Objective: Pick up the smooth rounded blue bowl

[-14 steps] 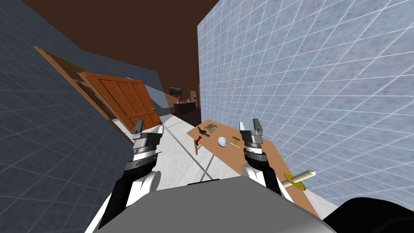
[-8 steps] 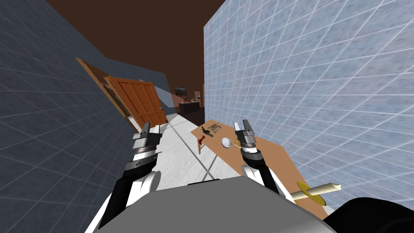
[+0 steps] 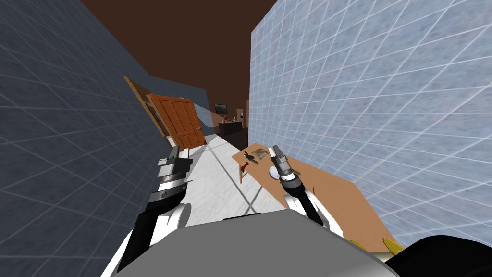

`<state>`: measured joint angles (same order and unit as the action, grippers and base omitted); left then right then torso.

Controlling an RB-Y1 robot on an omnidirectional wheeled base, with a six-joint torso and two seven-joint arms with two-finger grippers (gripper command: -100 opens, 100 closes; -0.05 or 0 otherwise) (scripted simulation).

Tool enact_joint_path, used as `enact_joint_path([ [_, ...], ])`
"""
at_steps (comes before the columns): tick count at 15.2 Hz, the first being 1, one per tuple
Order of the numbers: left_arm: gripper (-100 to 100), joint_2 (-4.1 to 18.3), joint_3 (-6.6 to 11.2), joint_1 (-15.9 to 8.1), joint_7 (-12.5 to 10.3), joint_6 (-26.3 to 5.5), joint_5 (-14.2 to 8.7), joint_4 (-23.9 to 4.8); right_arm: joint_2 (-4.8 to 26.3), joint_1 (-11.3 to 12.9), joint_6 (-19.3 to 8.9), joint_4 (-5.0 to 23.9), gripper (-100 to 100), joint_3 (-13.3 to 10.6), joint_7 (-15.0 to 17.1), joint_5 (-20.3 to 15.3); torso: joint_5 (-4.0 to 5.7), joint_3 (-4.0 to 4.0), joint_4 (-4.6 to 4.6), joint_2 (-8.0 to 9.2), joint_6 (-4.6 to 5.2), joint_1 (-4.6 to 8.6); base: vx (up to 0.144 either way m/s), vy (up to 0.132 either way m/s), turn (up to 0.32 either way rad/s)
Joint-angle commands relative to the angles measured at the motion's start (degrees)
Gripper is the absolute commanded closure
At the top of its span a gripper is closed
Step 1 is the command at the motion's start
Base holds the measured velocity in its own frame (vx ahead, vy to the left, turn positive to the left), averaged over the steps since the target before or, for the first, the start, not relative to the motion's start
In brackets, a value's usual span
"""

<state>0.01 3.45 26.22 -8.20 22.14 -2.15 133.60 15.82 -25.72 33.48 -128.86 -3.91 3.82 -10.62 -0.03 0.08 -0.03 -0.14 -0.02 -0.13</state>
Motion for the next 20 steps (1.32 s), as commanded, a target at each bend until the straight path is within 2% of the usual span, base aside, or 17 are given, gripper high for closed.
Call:
enact_joint_path([
  [1, 0, 0.0, 0.0, 0.0, 0.0, 0.0, 0.0, 0.0, 2.33, 1.33, -0.13, 1.92, -100, -1.71, 0.48, -2.86, 0.0, 0.0, 0.0, 0.0, 0.0, 0.0, 0.041, 0.024, 0.182],
  [2, 0, 0.0, 0.0, 0.0, 0.0, 0.0, 0.0, 0.0, 2.33, 1.33, -0.13, 1.92, -100, -1.71, 0.48, -3.84, 0.0, 0.01, 0.0, -0.02, -0.02, 0.01, 0.046, 0.019, 0.141],
  [3, 0, 0.0, 0.0, 0.0, 0.0, 0.0, 0.0, 0.0, 4.23, 2.38, -0.37, 3.37, -100, -2.99, 0.9, -5.3, 0.01, 0.03, -0.01, -0.05, 0.0, 0.02, 0.049, 0.02, 0.127],
  [4, 0, 0.0, 0.0, 0.0, 0.0, 0.0, 0.0, 0.0, 4.23, 2.38, -0.37, 3.37, -100, -2.99, 0.9, -6.62, 0.01, 0.04, -0.02, -0.07, -0.01, 0.02, 0.048, 0.015, 0.121],
  [5, 0, 0.0, 0.0, 0.0, 0.0, 0.0, 0.0, 0.0, 6.1, 3.49, -0.67, 4.97, -100, -4.35, 1.35, -8.03, 0.01, 0.04, -0.02, -0.07, 0.0, 0.04, 0.051, 0.013, 0.157],
  [7, 0, 0.0, 0.0, 0.0, 0.0, 0.0, 0.0, 0.0, 6.26, 3.49, -0.67, 4.97, -100, -4.35, 1.35, -9.59, 0.01, 0.04, -0.02, -0.07, 0.01, 0.08, 0.038, 0.004, 0.08],
  [8, 0, 0.0, 0.01, 0.01, 0.0, 0.0, 0.0, 0.0, 8.43, 4.68, -1.03, 6.69, -100, -5.77, 1.82, -11.45, 0.02, 0.02, -0.01, -0.03, 0.02, 0.09, 0.032, 0.006, 0.082],
  [9, 0, 0.0, 0.0, 0.0, 0.0, 0.0, 0.0, 0.0, 8.43, 4.68, -1.03, 6.69, -100, -5.77, 1.82, -12.73, 0.02, 0.02, -0.01, -0.03, 0.0, 0.09, 0.036, 0.006, 0.112],
  [10, 0, 0.0, 0.0, 0.0, 0.0, 0.0, 0.0, 0.0, 10.54, 5.94, -1.44, 8.54, -100, -7.26, 2.3, -14.04, 0.02, 0.02, -0.01, -0.03, 0.01, 0.09, 0.045, 0.002, 0.131],
  [12, 0, 0.0, 0.0, 0.0, 0.0, 0.0, 0.0, 0.0, 10.74, 5.94, -1.44, 8.54, -100, -7.26, 2.3, -16.03, 0.03, 0.03, -0.01, -0.05, 0.01, 0.11, 0.039, 0.001, 0.062],
  [13, 0, 0.0, 0.01, 0.01, 0.0, 0.0, 0.0, 0.0, 12.92, 7.25, -1.91, 10.5, -100, -8.8, 2.8, -17.86, 0.03, 0.02, -0.01, -0.03, 0.02, 0.1, 0.033, 0.01, 0.087],
  [15, 0, 0.0, 0.0, 0.0, 0.0, 0.0, 0.0, 0.0, 13.18, 7.25, -1.91, 10.5, -100, -8.8, 2.8, -19.46, 0.02, 0.01, 0.0, -0.01, 0.02, 0.08, 0.029, 0.008, 0.053],
  [16, 0, 0.0, 0.01, 0.0, 0.0, 0.0, 0.0, 0.0, 15.78, 8.61, -2.43, 12.54, -100, -10.4, 3.3, -21.16, 0.02, 0.0, 0.0, 0.01, 0.02, 0.08, 0.034, 0.008, 0.077],
  [18, 0, 0.0, 0.0, 0.0, 0.0, 0.0, 0.0, 0.0, 15.78, 8.61, -2.43, 12.54, -100, -10.4, 3.3, -23.01, 0.02, 0.01, -0.01, -0.02, 0.02, 0.09, 0.033, 0.004, 0.055],
  [19, 0, 0.0, 0.01, 0.01, 0.0, 0.0, 0.0, 0.0, 18.39, 10.01, -3.0, 14.66, -100, -12.04, 3.81, -24.68, 0.02, 0.0, 0.0, 0.01, 0.03, 0.09, 0.03, 0.003, 0.064],
  [20, 0, 0.0, 0.0, 0.0, 0.0, 0.0, 0.0, 0.0, 18.5, 10.01, -3.0, 14.66, -100, -12.04, 3.81, -25.79, 0.03, 0.0, 0.0, 0.0, 0.01, 0.1, 0.031, 0.003, 0.075],
])
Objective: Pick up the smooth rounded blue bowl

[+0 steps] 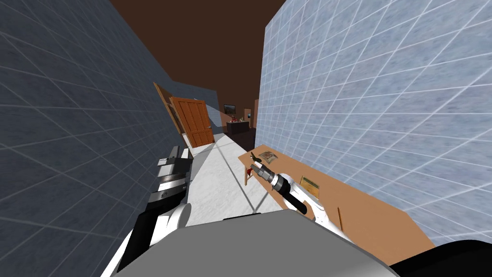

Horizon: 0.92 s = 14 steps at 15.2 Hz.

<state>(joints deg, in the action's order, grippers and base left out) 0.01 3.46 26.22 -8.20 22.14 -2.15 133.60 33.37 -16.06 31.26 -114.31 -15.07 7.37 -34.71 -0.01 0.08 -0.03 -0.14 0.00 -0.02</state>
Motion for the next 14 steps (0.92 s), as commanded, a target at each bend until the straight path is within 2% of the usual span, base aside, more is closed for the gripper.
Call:
enact_joint_path([
  [1, 0, 0.0, 0.0, 0.0, 0.0, 0.0, 0.0, 0.0, 0.95, 0.35, -0.79, 0.11, -100, -0.87, 0.26, -2.55, 0.0, 0.0, 0.0, 0.0, 0.0, 0.0, 0.023, 0.0, 0.025],
  [2, 0, 0.0, 0.0, 0.0, 0.0, 0.0, 0.0, 0.0, 3.36, 1.78, -1.4, 2.28, -100, -2.56, 0.76, -3.97, 0.0, -0.01, 0.0, 0.03, 0.01, 0.0, 0.028, 0.006, 0.051],
  [4, 0, 0.0, 0.0, 0.0, 0.0, 0.0, 0.0, 0.0, 3.8, 1.78, -1.4, 2.28, -100, -2.56, 0.76, -6.26, 0.0, 0.0, 0.0, 0.0, 0.0, -0.01, 0.031, 0.003, 0.043],
  [5, 0, 0.0, 0.0, 0.0, 0.0, 0.0, 0.0, 0.0, 6.07, 3.21, -2.03, 4.49, -100, -4.29, 1.26, -7.64, 0.0, -0.01, 0.0, 0.02, 0.02, -0.01, 0.026, 0.001, 0.039],
  [7, 0, 0.0, 0.0, 0.0, 0.0, 0.0, 0.0, 0.0, 6.74, 3.21, -2.03, 4.49, -100, -4.29, 1.26, -10.02, 0.0, -0.01, 0.0, 0.01, 0.01, 0.01, 0.029, 0.001, 0.035],
  [8, 0, 0.0, 0.0, 0.0, 0.0, 0.0, 0.0, 0.0, 6.74, 3.21, -2.03, 4.49, -100, -4.29, 1.26, -10.02, 0.0, -0.01, 0.01, 0.03, 0.02, 0.0, 0.016, -0.001, 0.0],
  [9, 0, 0.0, 0.0, 0.0, 0.0, 0.0, 0.0, 0.0, 9.37, 4.61, -2.67, 6.74, -100, -6.1, 1.76, -12.12, 0.0, -0.03, 0.01, 0.06, 0.02, 0.0, 0.019, 0.002, 0.032],
  [11, 0, 0.0, 0.0, 0.0, 0.0, 0.0, 0.0, 0.0, 9.74, 4.61, -2.67, 6.74, -100, -6.1, 1.76, -13.81, 0.0, -0.02, 0.01, 0.04, 0.0, 0.0, 0.023, 0.001, 0.035],
  [12, 0, 0.0, 0.0, 0.0, 0.0, 0.0, 0.0, 0.0, 12.22, 5.94, -3.31, 9.01, -100, -7.99, 2.24, -15.67, 0.0, -0.03, 0.01, 0.05, 0.02, 0.0, 0.028, 0.007, 0.033],
  [14, 0, 0.0, 0.0, 0.0, 0.0, 0.0, 0.0, 0.0, 12.75, 5.94, -3.31, 9.01, -100, -7.99, 2.24, -17.6, 0.0, -0.01, 0.0, 0.02, 0.02, -0.01, 0.031, 0.005, 0.026],
])
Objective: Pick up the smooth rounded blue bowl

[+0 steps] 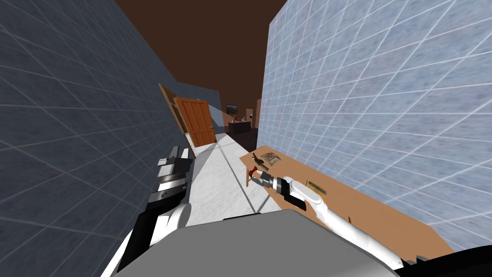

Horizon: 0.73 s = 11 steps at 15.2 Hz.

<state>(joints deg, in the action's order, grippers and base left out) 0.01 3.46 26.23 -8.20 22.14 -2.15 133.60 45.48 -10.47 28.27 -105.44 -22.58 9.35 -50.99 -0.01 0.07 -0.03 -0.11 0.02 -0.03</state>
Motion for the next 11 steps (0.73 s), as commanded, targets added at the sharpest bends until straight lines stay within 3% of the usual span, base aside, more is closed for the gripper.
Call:
enact_joint_path([
  [1, 0, 0.0, 0.0, 0.0, 0.0, 0.0, 0.0, 0.0, 2.86, 1.62, -0.95, 2.43, -100, -2.44, 0.73, -2.86, 0.0, 0.0, 0.0, 0.0, 0.0, 0.0, 0.036, 0.0, 0.026],
  [3, 0, 0.0, 0.0, 0.0, 0.0, 0.0, 0.0, 0.0, 3.64, 1.62, -0.95, 2.43, -100, -2.44, 0.73, -5.09, 0.0, 0.02, -0.01, -0.04, -0.01, 0.02, 0.034, -0.001, 0.02],
  [4, 0, 0.0, 0.0, 0.0, 0.0, 0.0, 0.0, 0.0, 5.81, 2.8, -1.58, 4.72, -100, -4.48, 1.18, -6.53, 0.0, 0.01, 0.0, -0.02, 0.0, 0.02, 0.032, 0.002, 0.023],
  [7, 0, 0.0, 0.0, 0.0, 0.0, 0.0, 0.0, 0.0, 6.61, 2.8, -1.58, 4.72, -100, -4.48, 1.18, -8.83, 0.0, 0.01, 0.0, -0.02, 0.0, 0.0, 0.027, 0.003, 0.009],
  [8, 0, 0.0, 0.0, 0.0, 0.0, 0.0, 0.0, 0.0, 9.11, 3.92, -2.2, 7.0, -100, -6.55, 1.61, -10.97, 0.0, -0.01, 0.01, 0.02, 0.0, 0.0, 0.027, 0.003, 0.014],
  [10, 0, 0.0, 0.0, 0.0, 0.0, 0.0, 0.0, 0.0, 9.53, 3.92, -2.2, 7.0, -100, -6.55, 1.61, -12.52, 0.0, 0.0, 0.0, 0.0, -0.01, 0.0, 0.027, 0.004, 0.012],
  [11, 0, 0.0, 0.0, 0.0, 0.0, 0.0, 0.0, 0.0, 11.61, 4.95, -2.8, 9.24, -100, -8.66, 2.03, -14.51, 0.0, -0.01, 0.0, 0.02, 0.0, 0.0, 0.033, 0.006, 0.007],
])
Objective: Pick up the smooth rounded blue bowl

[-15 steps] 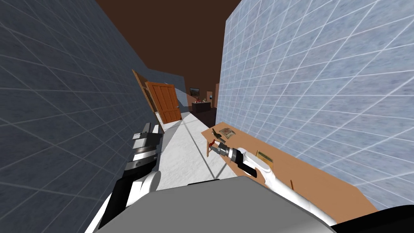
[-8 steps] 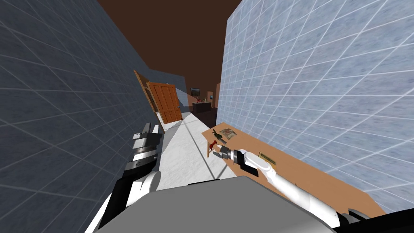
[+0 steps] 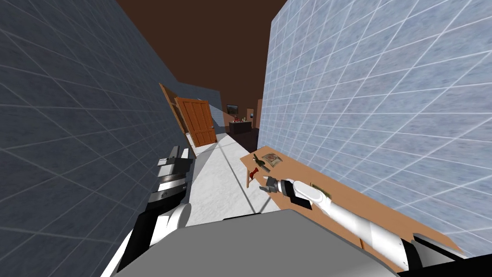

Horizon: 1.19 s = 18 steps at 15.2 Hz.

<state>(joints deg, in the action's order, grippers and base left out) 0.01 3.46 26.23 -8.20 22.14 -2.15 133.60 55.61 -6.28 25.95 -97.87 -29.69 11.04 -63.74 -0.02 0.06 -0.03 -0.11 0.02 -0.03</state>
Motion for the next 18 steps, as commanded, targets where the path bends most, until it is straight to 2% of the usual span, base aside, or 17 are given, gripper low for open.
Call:
enact_joint_path([
  [1, 0, 0.0, 0.0, 0.0, 0.0, 0.0, 0.0, 0.0, 2.24, 0.77, -0.48, 1.68, -100, -1.56, 0.34, -2.86, 0.0, 0.0, 0.0, 0.0, 0.0, 0.0, 0.038, 0.004, 0.004],
  [2, 0, 0.0, 0.0, 0.0, 0.0, 0.0, 0.0, 0.0, 2.24, 0.77, -0.48, 1.68, -100, -1.56, 0.34, -3.4, 0.01, 0.01, -0.01, -0.02, 0.0, 0.01, 0.029, 0.002, 0.001],
  [3, 0, 0.0, 0.0, 0.0, 0.0, 0.0, 0.0, 0.0, 4.36, 1.71, -1.07, 3.89, -100, -3.69, 0.73, -4.87, 0.01, 0.01, 0.0, -0.01, 0.0, 0.0, 0.035, 0.008, -0.002],
  [5, 0, 0.0, 0.0, 0.0, 0.0, 0.0, 0.0, 0.0, 4.99, 1.71, -1.07, 3.89, -100, -3.69, 0.73, -6.92, 0.0, 0.02, -0.01, -0.02, 0.0, -0.02, 0.034, 0.009, -0.001],
  [6, 0, 0.0, 0.0, 0.0, 0.0, 0.0, 0.0, 0.0, 7.22, 2.56, -1.64, 6.05, -100, -5.84, 1.1, -8.66, 0.0, 0.01, 0.0, -0.01, 0.0, -0.02, 0.036, 0.008, -0.01],
  [8, 0, 0.0, 0.0, 0.0, 0.0, 0.0, 0.0, 0.0, 7.62, 2.56, -1.64, 6.05, -100, -5.84, 1.1, -10.33, 0.0, 0.02, -0.01, -0.03, 0.01, -0.03, 0.032, 0.014, -0.006],
  [9, 0, 0.0, 0.0, 0.0, 0.0, 0.0, 0.0, 0.0, 9.81, 3.29, -2.18, 8.16, -100, -8.01, 1.45, -12.03, 0.0, 0.0, 0.0, 0.0, 0.01, -0.04, 0.031, 0.017, -0.017],
  [11, 0, 0.0, 0.0, 0.0, 0.0, 0.0, 0.0, 0.0, 10.1, 3.29, -2.18, 8.16, -100, -8.01, 1.45, -13.61, -0.01, 0.0, 0.0, 0.0, 0.01, -0.05, 0.03, 0.015, -0.015],
  [12, 0, 0.0, 0.0, 0.0, 0.0, 0.0, 0.0, 0.0, 12.4, 3.93, -2.69, 10.21, -100, -10.16, 1.77, -15.53, 0.0, 0.0, 0.0, 0.01, 0.0, -0.05, 0.031, 0.015, -0.015],
  [13, 0, 0.0, 0.0, 0.0, 0.0, 0.0, 0.0, 0.0, 12.4, 3.93, -2.69, 10.21, -100, -10.16, 1.77, -16.63, -0.01, 0.0, 0.0, 0.01, 0.02, -0.04, 0.035, 0.017, -0.029],
  [14, 0, 0.0, 0.0, 0.0, 0.0, 0.0, 0.0, 0.0, 14.43, 4.47, -3.16, 12.16, -100, -12.3, 2.07, -18.19, -0.01, 0.0, 0.0, 0.0, 0.0, -0.05, 0.049, 0.02, -0.037],
  [16, 0, 0.0, 0.0, 0.0, 0.0, 0.0, 0.0, 0.0, 14.5, 4.47, -3.16, 12.16, -100, -12.3, 2.07, -19.72, -0.01, 0.04, -0.02, -0.06, 0.01, -0.06, 0.043, 0.019, -0.016],
  [17, 0, 0.0, 0.0, 0.0, 0.0, 0.0, 0.0, 0.0, 16.37, 4.9, -3.58, 14.01, -100, -14.4, 2.34, -21.22, -0.01, 0.02, -0.01, -0.03, 0.01, -0.06, 0.039, 0.019, -0.025],
  [18, 0, 0.0, 0.0, 0.0, 0.0, 0.0, 0.0, 0.0, 16.37, 4.9, -3.58, 14.01, -100, -14.4, 2.34, -21.96, -0.01, 0.02, -0.01, -0.04, 0.01, -0.06, 0.042, 0.022, -0.027],
])
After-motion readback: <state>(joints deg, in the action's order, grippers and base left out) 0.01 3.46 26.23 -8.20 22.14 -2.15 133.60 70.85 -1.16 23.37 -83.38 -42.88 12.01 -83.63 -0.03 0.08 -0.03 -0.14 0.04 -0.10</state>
